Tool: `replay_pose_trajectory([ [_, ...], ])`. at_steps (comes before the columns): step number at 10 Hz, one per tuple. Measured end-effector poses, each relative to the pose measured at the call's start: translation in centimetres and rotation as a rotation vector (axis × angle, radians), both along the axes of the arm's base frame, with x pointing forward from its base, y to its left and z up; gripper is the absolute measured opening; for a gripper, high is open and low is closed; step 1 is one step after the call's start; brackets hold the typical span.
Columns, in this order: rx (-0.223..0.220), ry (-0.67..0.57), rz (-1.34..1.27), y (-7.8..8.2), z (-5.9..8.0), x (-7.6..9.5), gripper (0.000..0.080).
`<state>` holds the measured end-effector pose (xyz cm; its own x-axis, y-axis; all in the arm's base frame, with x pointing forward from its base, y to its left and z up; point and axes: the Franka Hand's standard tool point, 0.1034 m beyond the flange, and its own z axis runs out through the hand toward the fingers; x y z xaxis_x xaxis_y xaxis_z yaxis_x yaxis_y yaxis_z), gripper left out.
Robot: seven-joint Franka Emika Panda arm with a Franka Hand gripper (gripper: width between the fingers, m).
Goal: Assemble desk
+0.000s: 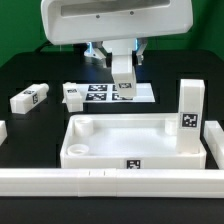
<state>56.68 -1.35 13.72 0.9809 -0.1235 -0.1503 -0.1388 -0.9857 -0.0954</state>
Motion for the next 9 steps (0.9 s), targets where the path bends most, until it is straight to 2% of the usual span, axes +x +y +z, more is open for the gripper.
replay_pose_trajectory([
  [1, -0.021, -0.083, -0.001, -0.2, 0.1, 0.8, 0.0290],
  [3, -0.047, -0.213, 0.008, -0.5, 2.0, 3.3, 0.0290],
  [5, -0.069, -0.329, -0.004, -0.9, 3.2, 5.1, 0.0290],
  [8, -0.131, -0.542, -0.023, -1.5, 2.9, 5.3, 0.0290],
  [9, -0.140, -0.563, -0.023, -1.6, 2.7, 5.2, 0.0290],
])
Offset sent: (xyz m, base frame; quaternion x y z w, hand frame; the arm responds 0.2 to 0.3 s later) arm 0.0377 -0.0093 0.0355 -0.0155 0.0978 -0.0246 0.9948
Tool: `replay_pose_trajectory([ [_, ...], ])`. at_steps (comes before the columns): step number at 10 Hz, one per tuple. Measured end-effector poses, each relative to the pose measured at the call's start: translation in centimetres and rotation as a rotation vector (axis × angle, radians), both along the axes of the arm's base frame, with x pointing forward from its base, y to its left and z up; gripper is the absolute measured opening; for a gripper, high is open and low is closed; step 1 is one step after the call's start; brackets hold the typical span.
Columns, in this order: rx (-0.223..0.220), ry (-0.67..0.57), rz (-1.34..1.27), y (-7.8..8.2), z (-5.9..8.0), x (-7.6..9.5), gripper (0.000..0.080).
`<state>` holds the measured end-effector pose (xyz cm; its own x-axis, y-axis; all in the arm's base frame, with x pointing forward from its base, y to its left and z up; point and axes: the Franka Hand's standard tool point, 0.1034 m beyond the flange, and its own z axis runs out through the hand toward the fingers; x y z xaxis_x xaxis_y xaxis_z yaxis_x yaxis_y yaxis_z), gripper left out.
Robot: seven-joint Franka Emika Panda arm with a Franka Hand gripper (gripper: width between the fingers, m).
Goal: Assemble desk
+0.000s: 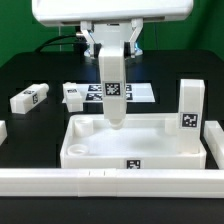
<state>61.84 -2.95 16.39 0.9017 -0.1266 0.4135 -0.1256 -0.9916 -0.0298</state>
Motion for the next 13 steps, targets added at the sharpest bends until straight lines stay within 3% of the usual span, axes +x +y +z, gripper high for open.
replay_pose_trajectory([
  [2, -0.021, -0.015, 0.012, -1.2, 0.1, 0.3, 0.0290],
  [4, -0.053, -0.018, 0.031, -3.4, -0.2, 0.0, 0.0290],
  [7, -0.067, -0.049, 0.036, -3.2, -0.1, 0.3, 0.0290],
  [10, -0.169, -0.237, 0.033, -5.2, 0.0, 0.5, 0.0290],
  [13, -0.162, -0.225, 0.037, -4.9, -0.1, 0.6, 0.0290],
])
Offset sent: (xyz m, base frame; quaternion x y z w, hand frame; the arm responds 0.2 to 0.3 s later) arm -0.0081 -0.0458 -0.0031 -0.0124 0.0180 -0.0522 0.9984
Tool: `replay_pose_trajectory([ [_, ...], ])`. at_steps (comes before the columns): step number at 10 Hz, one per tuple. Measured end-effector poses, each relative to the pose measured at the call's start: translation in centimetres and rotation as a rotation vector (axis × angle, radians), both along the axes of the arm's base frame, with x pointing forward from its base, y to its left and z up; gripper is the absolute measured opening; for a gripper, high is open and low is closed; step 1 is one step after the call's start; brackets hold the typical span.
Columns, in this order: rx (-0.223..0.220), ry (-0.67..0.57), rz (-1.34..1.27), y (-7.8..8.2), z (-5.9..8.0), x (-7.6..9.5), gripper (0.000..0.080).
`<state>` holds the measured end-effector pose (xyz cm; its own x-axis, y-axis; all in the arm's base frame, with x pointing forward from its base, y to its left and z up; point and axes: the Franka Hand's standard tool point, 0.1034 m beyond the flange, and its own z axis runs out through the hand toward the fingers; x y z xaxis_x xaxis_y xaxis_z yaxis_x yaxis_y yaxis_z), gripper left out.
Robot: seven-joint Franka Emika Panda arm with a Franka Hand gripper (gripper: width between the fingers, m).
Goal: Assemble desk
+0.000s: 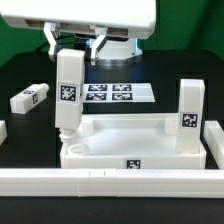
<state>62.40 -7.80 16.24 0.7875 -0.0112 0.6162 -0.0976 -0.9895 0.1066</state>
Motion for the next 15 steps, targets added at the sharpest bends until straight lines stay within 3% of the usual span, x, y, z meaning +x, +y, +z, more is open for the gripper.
replay_pose_trajectory([
  [6, 0.010, 0.009, -0.006, 0.1, -0.3, -0.2, 0.0290],
  [7, 0.017, 0.017, -0.020, -0.5, -0.7, -0.7, 0.0290],
  [9, 0.042, 0.030, -0.019, -0.1, -0.9, -0.9, 0.0290],
  [15, 0.044, 0.036, -0.005, 0.8, -1.3, -0.6, 0.0290],
])
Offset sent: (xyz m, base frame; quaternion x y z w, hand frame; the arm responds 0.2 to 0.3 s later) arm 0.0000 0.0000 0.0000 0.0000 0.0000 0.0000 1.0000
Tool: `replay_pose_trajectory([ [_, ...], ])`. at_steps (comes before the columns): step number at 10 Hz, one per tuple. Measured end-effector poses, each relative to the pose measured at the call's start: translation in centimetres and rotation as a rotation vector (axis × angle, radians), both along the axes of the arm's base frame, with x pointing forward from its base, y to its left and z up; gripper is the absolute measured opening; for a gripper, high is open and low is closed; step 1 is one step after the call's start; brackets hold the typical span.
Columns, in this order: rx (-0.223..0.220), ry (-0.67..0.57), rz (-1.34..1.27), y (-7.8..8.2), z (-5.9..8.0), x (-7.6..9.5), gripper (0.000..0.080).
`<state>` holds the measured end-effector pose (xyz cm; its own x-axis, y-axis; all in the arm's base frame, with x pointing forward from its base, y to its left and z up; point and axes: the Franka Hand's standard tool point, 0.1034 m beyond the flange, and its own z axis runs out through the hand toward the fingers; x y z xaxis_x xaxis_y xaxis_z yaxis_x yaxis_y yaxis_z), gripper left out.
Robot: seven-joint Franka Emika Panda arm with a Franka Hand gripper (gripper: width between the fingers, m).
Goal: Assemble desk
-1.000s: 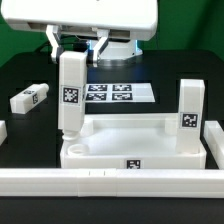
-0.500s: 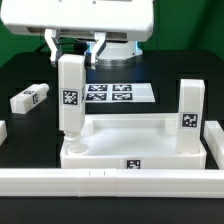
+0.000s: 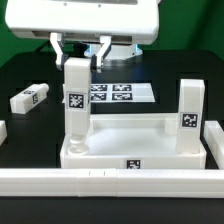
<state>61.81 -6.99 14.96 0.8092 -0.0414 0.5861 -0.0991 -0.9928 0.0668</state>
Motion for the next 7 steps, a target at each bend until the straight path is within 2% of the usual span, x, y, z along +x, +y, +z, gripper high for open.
replay_pose_trajectory([
  [2, 0.004, 0.004, 0.003, 0.13, 0.11, 0.49, 0.0290],
  [7, -0.001, 0.011, 0.002, 0.00, -0.81, 0.27, 0.0290],
])
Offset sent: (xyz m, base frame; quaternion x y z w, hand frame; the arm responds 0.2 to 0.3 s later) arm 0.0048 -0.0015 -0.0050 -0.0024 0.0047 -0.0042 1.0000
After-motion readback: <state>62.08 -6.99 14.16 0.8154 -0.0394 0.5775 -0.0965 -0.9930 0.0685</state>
